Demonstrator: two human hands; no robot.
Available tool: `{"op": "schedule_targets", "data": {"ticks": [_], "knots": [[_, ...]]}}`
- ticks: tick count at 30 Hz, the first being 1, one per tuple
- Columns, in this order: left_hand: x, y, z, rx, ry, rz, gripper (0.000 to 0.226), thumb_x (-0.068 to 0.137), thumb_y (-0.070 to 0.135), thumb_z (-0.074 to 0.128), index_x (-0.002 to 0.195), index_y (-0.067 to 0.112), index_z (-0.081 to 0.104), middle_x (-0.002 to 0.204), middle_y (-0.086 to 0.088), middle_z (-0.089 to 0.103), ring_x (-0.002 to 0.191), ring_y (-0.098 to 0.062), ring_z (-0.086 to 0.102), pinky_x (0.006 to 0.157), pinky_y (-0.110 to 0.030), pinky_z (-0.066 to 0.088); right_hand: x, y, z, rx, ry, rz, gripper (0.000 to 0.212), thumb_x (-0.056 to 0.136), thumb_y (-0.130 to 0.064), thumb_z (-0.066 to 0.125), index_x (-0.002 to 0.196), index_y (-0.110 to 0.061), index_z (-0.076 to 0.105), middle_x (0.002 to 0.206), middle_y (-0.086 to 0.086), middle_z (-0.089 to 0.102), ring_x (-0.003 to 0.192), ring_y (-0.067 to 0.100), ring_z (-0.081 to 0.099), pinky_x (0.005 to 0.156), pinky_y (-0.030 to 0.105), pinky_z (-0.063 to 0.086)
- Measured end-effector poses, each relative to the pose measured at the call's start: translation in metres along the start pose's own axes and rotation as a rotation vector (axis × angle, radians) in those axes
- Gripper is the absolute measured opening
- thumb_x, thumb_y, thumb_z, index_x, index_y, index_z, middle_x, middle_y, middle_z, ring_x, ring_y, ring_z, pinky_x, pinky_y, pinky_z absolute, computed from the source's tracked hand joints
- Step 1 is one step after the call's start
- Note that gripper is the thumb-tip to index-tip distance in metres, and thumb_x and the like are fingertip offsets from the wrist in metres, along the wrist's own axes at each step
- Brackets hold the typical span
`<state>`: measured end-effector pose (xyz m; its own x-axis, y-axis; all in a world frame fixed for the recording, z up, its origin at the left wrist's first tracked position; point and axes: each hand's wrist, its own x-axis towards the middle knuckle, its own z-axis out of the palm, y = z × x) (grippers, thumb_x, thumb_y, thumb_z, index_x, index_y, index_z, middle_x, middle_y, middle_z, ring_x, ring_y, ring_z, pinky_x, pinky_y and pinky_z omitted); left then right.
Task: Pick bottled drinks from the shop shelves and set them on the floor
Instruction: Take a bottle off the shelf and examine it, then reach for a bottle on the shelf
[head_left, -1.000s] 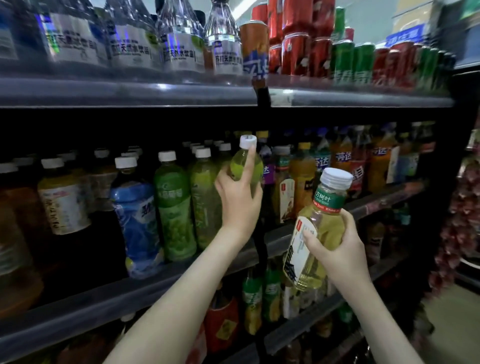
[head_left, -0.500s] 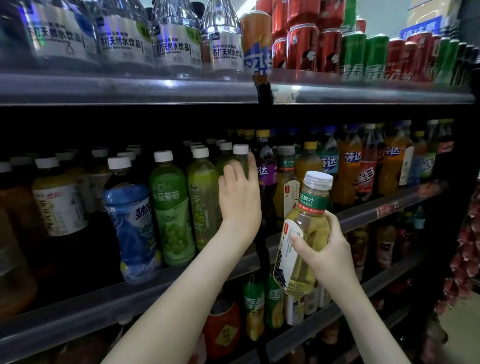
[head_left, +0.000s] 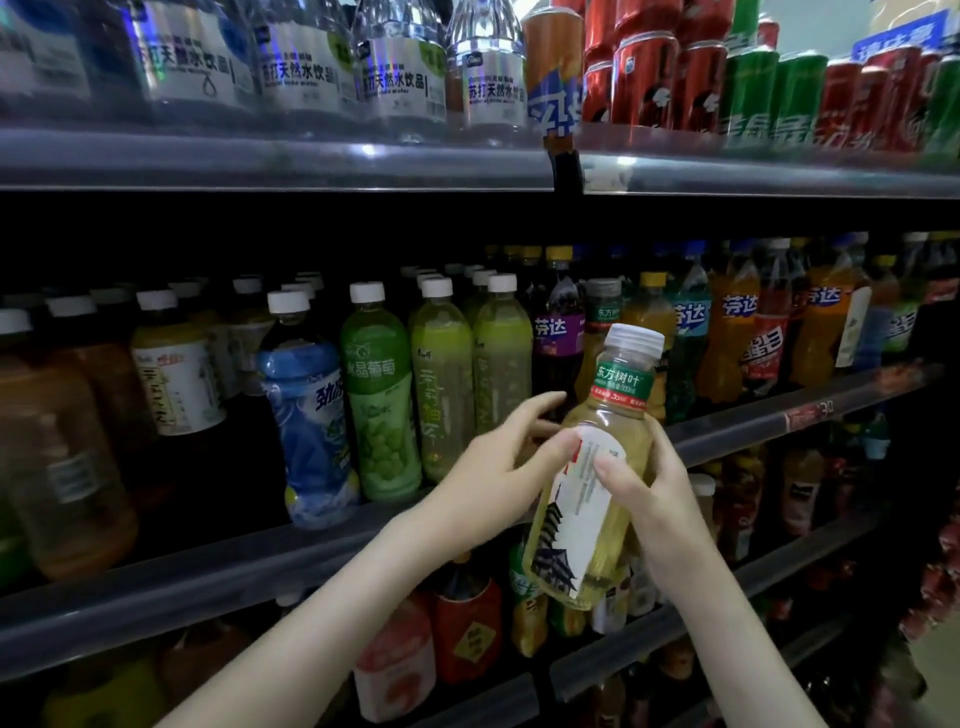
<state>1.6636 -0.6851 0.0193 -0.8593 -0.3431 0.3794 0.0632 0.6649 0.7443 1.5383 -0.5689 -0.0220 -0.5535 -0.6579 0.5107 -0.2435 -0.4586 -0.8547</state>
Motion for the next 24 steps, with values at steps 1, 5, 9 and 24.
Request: {"op": "schedule_targets", "data": {"ticks": [1,5,9,24], "knots": [[-0.013,-0.003,-0.002,-0.112,-0.101,-0.088,0.079,0.075,0.077,0.05,0.144,0.048,0.024,0.13,0.02,0.056,0.114,0.008,0.054,0.1,-0.024,0.044,-0.002,0.0,0.005,0.05,-0.027,-0.003,0.049,0.068,-0.043,0.073,0.114,-0.038,0.06,0.106,0.0,0.071,0.097,0.022,0.069,0.074,0.033,0.056],[-0.052,-0.022,-0.016,-0.276,-0.174,-0.231,0.103,0.067,0.047,0.08,0.145,0.049,0.013,0.122,0.005,0.065,0.112,-0.009,0.062,0.098,-0.041,0.049,-0.008,0.003,0.04,0.204,-0.164,0.043,0.056,0.069,-0.035,0.072,0.12,-0.019,0.056,0.1,0.004,0.07,0.092,0.025,0.068,0.07,0.032,0.056],[-0.106,-0.043,-0.036,-0.301,-0.051,-0.297,0.101,0.064,0.039,0.086,0.139,0.048,0.019,0.115,0.006,0.069,0.109,-0.011,0.064,0.096,-0.043,0.051,-0.023,0.01,0.09,0.191,-0.357,0.16,0.054,0.072,-0.036,0.07,0.12,-0.017,0.055,0.101,0.004,0.069,0.094,0.024,0.068,0.075,0.034,0.055],[-0.446,-0.049,-0.134,-0.121,0.516,-0.828,0.074,0.054,0.062,0.079,0.117,0.061,0.039,0.093,0.029,0.068,0.088,0.004,0.066,0.085,-0.033,0.056,-0.182,0.009,0.372,-0.012,-0.873,0.538,0.061,0.063,-0.065,0.063,0.108,-0.024,0.066,0.099,0.001,0.075,0.088,0.017,0.072,0.075,0.039,0.055]]}}
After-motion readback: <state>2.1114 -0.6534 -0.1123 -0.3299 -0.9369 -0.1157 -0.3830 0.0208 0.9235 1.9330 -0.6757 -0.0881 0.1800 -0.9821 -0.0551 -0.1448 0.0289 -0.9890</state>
